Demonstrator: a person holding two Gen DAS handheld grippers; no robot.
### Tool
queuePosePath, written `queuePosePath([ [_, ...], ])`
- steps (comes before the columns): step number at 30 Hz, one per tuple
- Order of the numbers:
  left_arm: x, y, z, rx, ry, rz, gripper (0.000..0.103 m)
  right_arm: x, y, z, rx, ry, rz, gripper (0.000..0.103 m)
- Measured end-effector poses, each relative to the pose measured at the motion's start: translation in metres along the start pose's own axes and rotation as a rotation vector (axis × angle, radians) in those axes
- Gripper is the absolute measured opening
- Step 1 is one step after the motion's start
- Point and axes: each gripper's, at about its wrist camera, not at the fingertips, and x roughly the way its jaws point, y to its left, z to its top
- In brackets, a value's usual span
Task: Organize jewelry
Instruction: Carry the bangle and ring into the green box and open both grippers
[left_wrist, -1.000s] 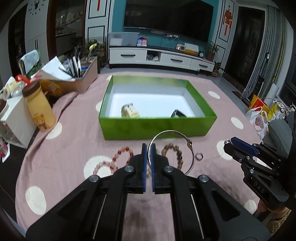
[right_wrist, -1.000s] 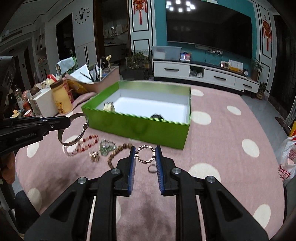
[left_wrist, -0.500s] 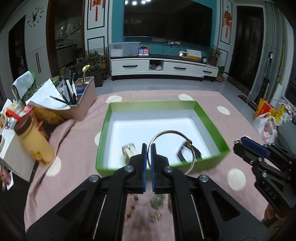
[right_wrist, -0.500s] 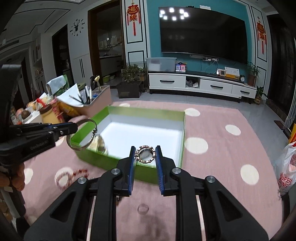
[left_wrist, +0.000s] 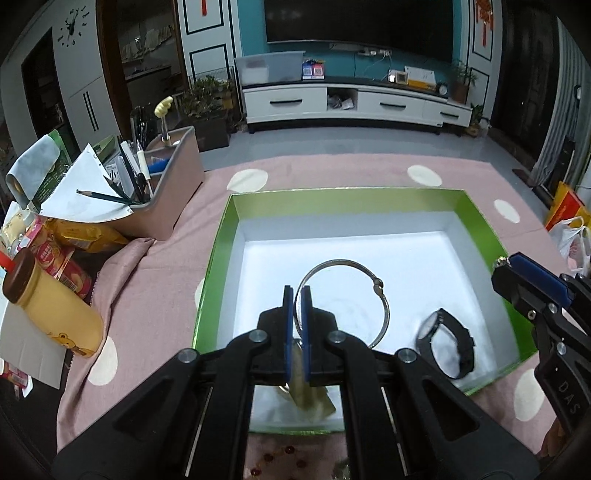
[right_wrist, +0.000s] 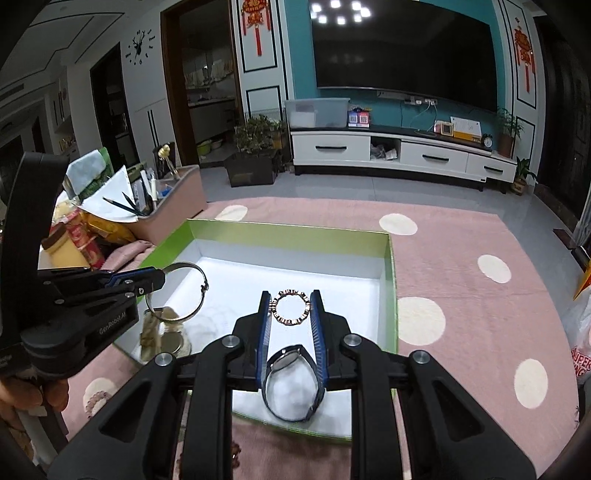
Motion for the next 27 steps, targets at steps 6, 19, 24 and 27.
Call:
queuePosePath([
  [6,0.013,-0.003,0.005,0.01,0.018,0.019,0.007,0.023,0.002,0.01,-0.017,0.03,-0.008,0.021],
  [19,-0.024,-0.004,-0.001,0.037,-0.049,0.045,0.066,-0.01,0.004,-0.011,0.0,0.0,-0.012,0.043],
  [24,-0.056,-0.002,-0.016,0.058,-0.089,0.039,0.079,-0.039,0.001,-0.025,0.028,-0.019,0.004,0.047],
  [27,-0.072,0.0,-0.029,0.06,-0.098,0.021,0.085,-0.056,0.001,-0.034,0.041,-0.02,0.01,0.056],
])
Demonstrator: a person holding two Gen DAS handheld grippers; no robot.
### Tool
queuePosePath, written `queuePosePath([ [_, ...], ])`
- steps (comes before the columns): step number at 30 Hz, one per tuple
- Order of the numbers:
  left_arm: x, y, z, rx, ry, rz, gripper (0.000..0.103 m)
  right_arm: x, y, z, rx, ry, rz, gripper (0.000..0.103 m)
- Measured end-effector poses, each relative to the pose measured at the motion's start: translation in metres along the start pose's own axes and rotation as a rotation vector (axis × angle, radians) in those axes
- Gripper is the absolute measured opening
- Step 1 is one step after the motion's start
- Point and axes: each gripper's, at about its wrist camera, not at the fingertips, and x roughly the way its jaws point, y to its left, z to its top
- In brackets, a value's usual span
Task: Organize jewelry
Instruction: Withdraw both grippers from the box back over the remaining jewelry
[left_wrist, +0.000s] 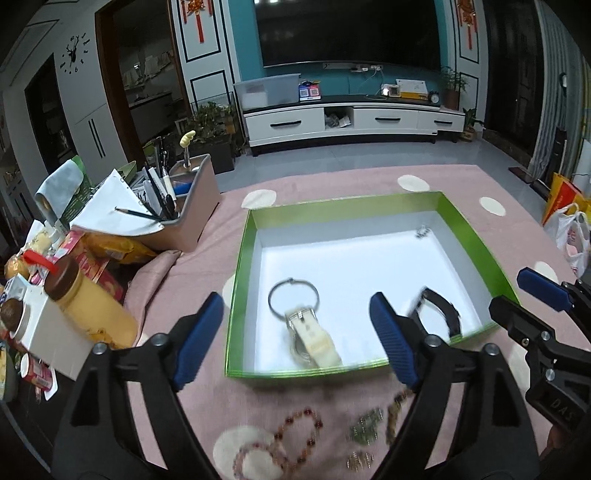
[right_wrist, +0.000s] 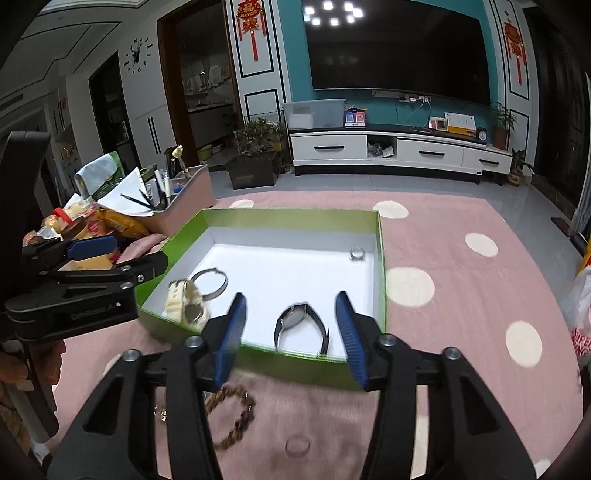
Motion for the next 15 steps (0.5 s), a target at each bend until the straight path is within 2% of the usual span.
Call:
queuePosePath([
  [4,-0.022,0.001,-0.022,-0.007,0.004,-0.029,0.09,-0.021,0.002,-0.014,0.012,0.004,0.005,0.058],
  [7,-0.035,0.005,-0.043,-0.035,0.034,-0.053,0.093,-0.035,0.002,-0.025,0.022,0.017,0.0,0.066],
  [15,-0.057,0.015,-0.088,-0.113,0.1,-0.077,0.095,-0.064,0.006,-0.062,0.038,0.077,-0.018,0.075],
])
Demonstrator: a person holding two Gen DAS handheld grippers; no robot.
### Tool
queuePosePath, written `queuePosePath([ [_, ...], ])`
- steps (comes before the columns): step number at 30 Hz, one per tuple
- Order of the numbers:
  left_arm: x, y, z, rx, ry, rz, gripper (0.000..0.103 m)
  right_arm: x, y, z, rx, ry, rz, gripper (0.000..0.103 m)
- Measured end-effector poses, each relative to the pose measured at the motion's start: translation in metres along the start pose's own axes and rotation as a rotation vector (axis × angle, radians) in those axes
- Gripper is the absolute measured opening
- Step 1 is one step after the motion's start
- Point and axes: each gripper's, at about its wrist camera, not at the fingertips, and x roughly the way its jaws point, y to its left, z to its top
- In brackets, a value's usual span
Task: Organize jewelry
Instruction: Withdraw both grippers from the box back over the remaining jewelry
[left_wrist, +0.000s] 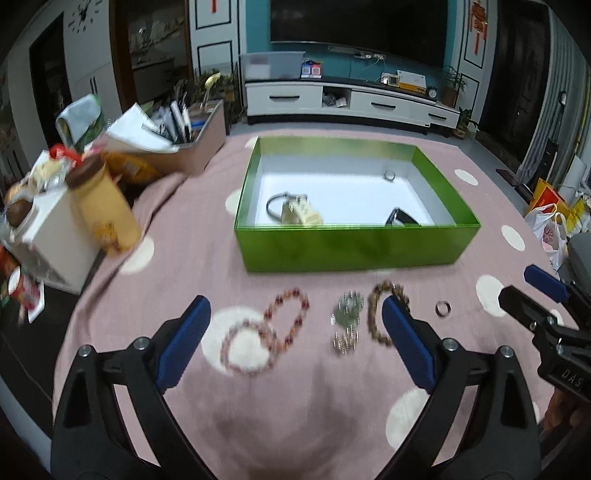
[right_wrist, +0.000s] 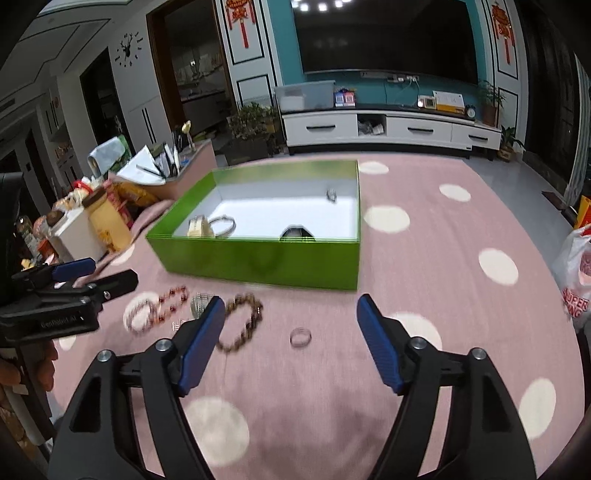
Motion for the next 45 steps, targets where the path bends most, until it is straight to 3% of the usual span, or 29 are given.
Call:
queuePosePath([
  [18,-0.018,-0.004,-0.047,-0.021,0.067,-0.021,0.097,-0.025,0.008,-0.039,-0.016,0.052,0.023,0.076],
  [28,-0.035,0.042,-0.064,-0.105,0.044,0.033,0.097,-0.02,0.009,-0.051,-0.02,0.084,0.046,0.076],
  [36,-0.022,0.066,-0.072,-0.18,0.072,0.042,0.096,-0.011,0.013,-0.055,-0.032,0.106,0.065,0.076],
  [45,0.009,0.071,-0.062,-0.205,0.093,0.043,0.081,0.0,0.017,-0.056,-0.048,0.127,0.07,0.076],
])
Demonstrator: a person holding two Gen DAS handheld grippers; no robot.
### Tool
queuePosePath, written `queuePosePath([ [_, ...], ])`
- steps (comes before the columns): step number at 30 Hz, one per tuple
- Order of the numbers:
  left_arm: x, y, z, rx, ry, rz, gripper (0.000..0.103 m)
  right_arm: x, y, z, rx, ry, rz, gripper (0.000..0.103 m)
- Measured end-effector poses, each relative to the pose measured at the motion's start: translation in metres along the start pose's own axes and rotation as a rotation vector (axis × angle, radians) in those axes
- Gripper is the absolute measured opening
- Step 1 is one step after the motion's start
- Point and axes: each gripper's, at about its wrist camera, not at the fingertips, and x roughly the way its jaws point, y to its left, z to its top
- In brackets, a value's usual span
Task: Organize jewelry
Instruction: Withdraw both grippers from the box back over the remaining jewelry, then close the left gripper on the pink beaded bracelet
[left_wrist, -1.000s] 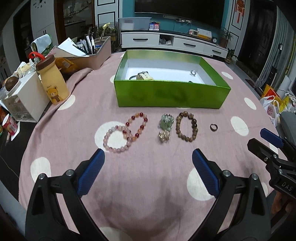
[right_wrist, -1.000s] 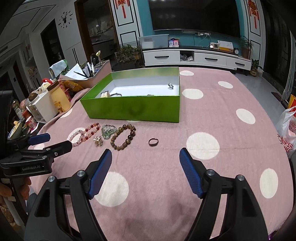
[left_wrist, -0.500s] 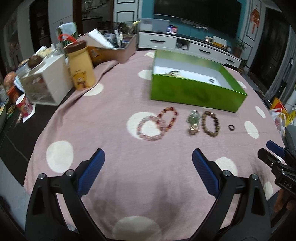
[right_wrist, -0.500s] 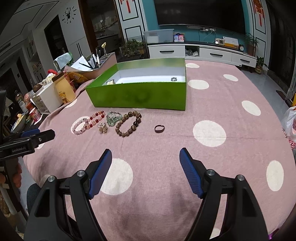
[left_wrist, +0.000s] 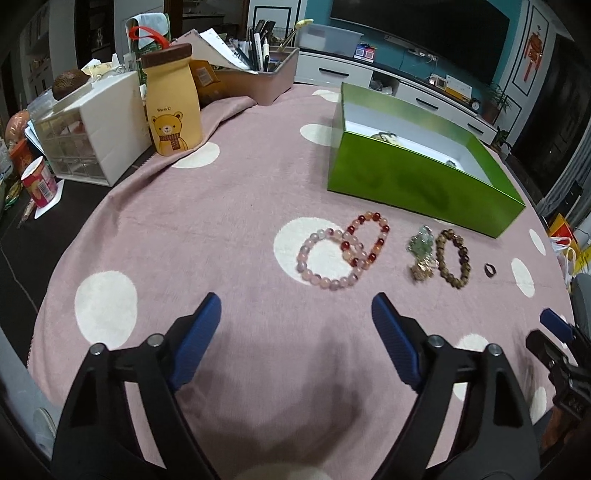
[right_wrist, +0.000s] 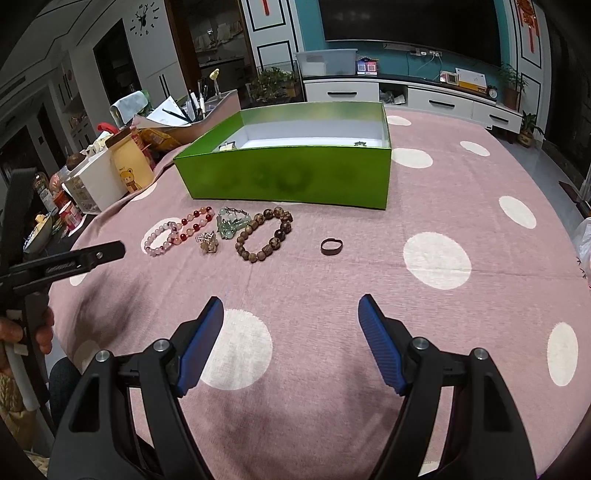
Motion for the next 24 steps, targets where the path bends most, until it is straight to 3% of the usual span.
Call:
queuePosePath([
  [10,0.04,0.001,0.013,0.042,0.023,0.064,0.059,0.012,-0.006,0.004,0.013,0.015,-0.001,0.076],
  [16,0.048,-0.002,0.016,0.075,0.012,0.011,0.035,0.019,-0.017,0.008,0.043,0.019,-0.017,0.076],
  [21,0.054,-0.012,0.015,0.144,0.004,0.014,0.032,0.026,-0.021,0.011,0.063,0.028,-0.011,0.076],
  [24,0.055,-0.012,0.018,0.15,0.001,0.011,0.015,0.03,-0.017,0.012,0.056,0.031,0.0,0.075],
])
